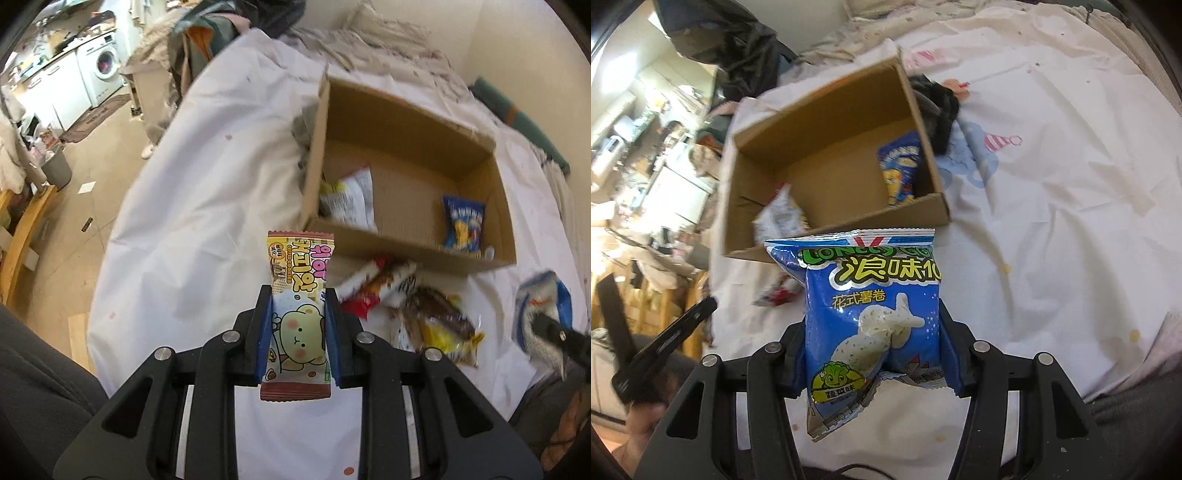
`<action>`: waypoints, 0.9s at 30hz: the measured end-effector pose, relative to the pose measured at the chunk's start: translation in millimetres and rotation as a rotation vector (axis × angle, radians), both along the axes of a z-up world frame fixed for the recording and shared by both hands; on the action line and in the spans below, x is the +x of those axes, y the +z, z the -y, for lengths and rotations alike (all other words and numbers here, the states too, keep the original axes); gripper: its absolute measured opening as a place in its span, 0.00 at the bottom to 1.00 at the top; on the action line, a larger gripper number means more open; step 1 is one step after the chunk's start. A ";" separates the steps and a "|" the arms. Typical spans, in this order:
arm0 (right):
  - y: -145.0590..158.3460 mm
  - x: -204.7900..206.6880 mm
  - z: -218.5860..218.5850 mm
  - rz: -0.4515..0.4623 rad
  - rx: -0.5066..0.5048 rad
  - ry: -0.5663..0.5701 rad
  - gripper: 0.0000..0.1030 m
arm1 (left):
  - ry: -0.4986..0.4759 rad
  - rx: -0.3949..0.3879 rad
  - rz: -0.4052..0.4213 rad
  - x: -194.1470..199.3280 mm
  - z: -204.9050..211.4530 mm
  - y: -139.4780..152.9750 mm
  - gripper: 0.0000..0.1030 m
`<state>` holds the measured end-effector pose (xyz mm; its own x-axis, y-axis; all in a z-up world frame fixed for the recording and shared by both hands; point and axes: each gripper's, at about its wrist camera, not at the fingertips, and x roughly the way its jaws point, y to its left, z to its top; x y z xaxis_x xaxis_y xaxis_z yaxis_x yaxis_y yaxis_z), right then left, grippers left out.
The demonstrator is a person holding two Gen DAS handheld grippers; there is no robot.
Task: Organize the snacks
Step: 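Grasp the blue potato snack bag with the right gripper, then lower the bear candy into the box with the left gripper while the right drops the blue bag in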
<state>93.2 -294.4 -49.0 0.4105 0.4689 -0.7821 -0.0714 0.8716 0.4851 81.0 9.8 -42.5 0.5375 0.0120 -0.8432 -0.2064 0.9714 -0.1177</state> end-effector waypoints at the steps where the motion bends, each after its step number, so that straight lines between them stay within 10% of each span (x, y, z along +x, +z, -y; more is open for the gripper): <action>1: 7.0 -2.7 1.9 0.025 0.023 0.005 0.56 | 0.006 -0.014 0.007 1.5 -2.7 4.4 0.21; 14: 73.2 32.4 7.8 0.229 0.119 0.012 0.56 | -0.071 -0.008 0.120 56.7 9.7 62.4 0.21; 27: 37.1 76.4 16.7 0.218 0.160 -0.030 0.56 | -0.149 0.026 0.106 113.4 26.8 51.3 0.21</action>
